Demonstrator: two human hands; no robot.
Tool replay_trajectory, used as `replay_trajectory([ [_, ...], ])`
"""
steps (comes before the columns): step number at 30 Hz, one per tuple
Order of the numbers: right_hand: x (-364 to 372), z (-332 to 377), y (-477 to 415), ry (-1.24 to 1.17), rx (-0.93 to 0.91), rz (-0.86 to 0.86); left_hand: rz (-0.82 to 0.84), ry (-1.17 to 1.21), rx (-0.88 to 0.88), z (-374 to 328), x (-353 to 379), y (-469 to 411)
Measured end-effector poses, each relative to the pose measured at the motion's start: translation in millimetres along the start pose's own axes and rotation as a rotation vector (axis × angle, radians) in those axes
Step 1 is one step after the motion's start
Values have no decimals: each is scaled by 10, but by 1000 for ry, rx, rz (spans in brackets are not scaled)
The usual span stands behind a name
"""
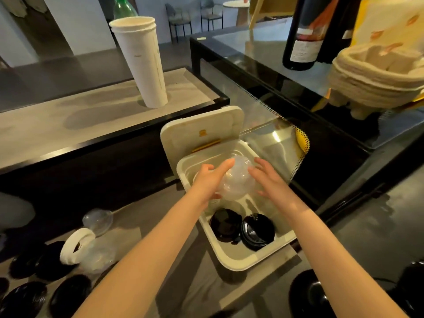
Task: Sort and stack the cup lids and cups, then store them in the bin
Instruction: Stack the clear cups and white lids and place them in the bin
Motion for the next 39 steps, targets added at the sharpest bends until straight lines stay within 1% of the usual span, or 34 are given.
replay_trajectory([
  [1, -33, 82, -4, 75, -63, 3, -10, -16, -15, 11, -7, -17],
  [3, -49, 243, -25, 301, -189, 57, -6, -95, -22, -4, 21, -35],
  [5, 23, 327, -45, 496, -253, 146, 7, -169, -14, -35, 78, -42],
  [6, 46, 335, -65, 557, -271, 166, 8, -191, -9, -48, 94, -44],
  [8, 48, 341, -122, 626, -296, 146, 18, -207, 11, -64, 113, -79],
  [11, -34, 268, -195, 644, -270, 73, 96, -191, 7, -68, 156, -76],
  [13, -110, 174, -222, 628, -223, 40, 91, -291, 56, -120, 158, -82],
  [14, -145, 132, -228, 637, -198, 28, 49, -358, 123, -196, 132, -87],
  [16, -193, 67, -239, 714, -167, 4, -116, -551, 281, -358, 7, -126],
  [18, -168, 10, -272, 830, -141, 9, -185, -863, 344, -392, -15, -167],
  [20, -53, -57, -332, 935, -135, 57, -156, -1219, 318, -247, 14, -283],
  [21, 15, -104, -376, 981, -137, 85, -122, -1345, 291, -152, 22, -324],
  [23, 113, -216, -467, 1059, -120, 123, -75, -1477, 263, -28, 43, -349],
  [26, 209, -418, -582, 1120, -68, 187, -89, -1546, 298, -11, 61, -352],
  [31, 253, -804, -706, 1118, 100, 309, -112, -1561, 335, -37, 75, -363],
  [33, 257, -910, -704, 1138, 136, 357, -116, -1573, 347, -21, 77, -384],
  [35, 286, -919, -703, 1238, 86, 400, -118, -1601, 369, -1, 92, -411],
  [37, 344, -829, -722, 1404, -40, 427, -120, -1628, 377, 14, 102, -429],
  [39, 400, -727, -764, 1509, -147, 438, -125, -1640, 385, 13, 105, -430],
])
Point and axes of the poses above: each hand's wrist, its own y-axis away from the middle knuckle, its own x-axis out of the palm, z = x × y, the point moved 10 cm from there along -y, towards the middle knuckle, and after that the axes turned 10 degrees about -x, right-handed, at the moved point
